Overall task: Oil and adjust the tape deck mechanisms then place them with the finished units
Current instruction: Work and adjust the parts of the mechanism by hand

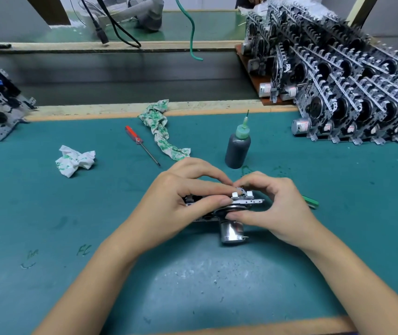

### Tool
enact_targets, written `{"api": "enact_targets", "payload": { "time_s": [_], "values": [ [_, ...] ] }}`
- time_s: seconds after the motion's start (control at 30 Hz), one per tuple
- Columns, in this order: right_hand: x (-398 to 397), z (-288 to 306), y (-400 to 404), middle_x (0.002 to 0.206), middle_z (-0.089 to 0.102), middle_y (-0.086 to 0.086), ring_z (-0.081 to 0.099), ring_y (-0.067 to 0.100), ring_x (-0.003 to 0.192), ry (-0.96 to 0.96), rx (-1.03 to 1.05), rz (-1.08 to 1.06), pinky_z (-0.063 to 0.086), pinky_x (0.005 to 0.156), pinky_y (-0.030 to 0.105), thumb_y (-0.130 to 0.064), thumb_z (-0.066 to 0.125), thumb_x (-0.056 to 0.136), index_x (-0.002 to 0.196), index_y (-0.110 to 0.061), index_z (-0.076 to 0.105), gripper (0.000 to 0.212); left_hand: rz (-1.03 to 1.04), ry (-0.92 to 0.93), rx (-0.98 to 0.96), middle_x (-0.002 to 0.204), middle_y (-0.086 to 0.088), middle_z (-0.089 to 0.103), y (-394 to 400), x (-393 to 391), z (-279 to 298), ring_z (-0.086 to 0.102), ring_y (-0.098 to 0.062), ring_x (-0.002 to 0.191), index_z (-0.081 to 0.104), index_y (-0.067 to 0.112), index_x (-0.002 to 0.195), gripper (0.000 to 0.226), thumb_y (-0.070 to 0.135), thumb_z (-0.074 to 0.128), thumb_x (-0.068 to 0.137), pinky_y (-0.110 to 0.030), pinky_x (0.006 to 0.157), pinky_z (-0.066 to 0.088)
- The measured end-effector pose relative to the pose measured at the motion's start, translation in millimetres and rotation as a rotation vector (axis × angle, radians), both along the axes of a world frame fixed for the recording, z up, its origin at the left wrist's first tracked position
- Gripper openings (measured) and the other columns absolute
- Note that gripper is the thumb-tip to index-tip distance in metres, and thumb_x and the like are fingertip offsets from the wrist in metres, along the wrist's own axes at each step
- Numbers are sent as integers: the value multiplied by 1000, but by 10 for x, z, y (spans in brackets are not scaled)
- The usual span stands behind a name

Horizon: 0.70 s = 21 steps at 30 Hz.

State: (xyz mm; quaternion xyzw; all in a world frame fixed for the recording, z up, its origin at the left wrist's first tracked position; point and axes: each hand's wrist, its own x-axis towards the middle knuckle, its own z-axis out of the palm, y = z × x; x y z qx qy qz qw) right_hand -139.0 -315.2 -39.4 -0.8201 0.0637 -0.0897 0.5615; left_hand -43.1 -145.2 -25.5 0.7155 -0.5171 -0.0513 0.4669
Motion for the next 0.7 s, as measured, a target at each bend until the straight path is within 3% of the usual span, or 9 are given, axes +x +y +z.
{"api": "enact_targets", "payload": {
  "time_s": [0.2,0.3,0.37,0.43,0.53,0.63,0.7],
  "values": [
    [14,-35,-10,78,66,-13,61,5,77,-10,0,8,45,78,21,-27,83,55,80,-31,67,30,-5,5,14,103,14,68,2,25,-4,53,-9,106,70,25,106,22,31,61,86,-21,96,39],
    [-9,-38,-18,86,67,-11,62,8,85,-18,-37,11,47,85,28,-28,86,58,84,-33,66,33,-11,12,30,103,13,69,1,27,-5,52,-9,107,71,23,105,21,24,64,85,-21,97,39],
    [-34,-35,-13,94,65,-14,61,5,95,-24,-87,24,44,90,23,-33,83,59,89,-38,65,35,4,32,24,104,15,69,10,10,-13,52,-8,109,69,26,107,22,23,64,85,-19,97,38],
    [-71,-36,-39,102,62,-22,55,-1,106,-14,-206,21,38,94,14,-43,80,57,99,-43,62,46,12,29,25,106,17,68,16,5,-20,51,-8,110,69,26,107,23,24,63,85,-18,98,36],
    [-158,-53,-133,101,64,-19,52,-1,103,-74,-516,-63,40,93,22,-57,75,60,108,-33,67,54,7,26,31,106,16,68,13,10,-23,51,-7,109,68,27,107,21,29,64,87,-18,98,37],
    [-253,-137,-151,80,67,-7,59,10,91,-211,-819,-104,45,81,30,-59,63,73,84,-17,75,45,0,33,25,105,15,68,12,4,-26,53,-8,106,69,27,107,24,32,58,87,-20,96,40],
    [-281,-176,-148,71,66,-7,64,16,85,-233,-894,-75,47,76,31,-54,59,79,76,-14,74,43,-6,31,21,106,15,68,11,5,-31,54,-9,105,70,27,107,24,32,57,87,-23,95,41]
  ]
}}
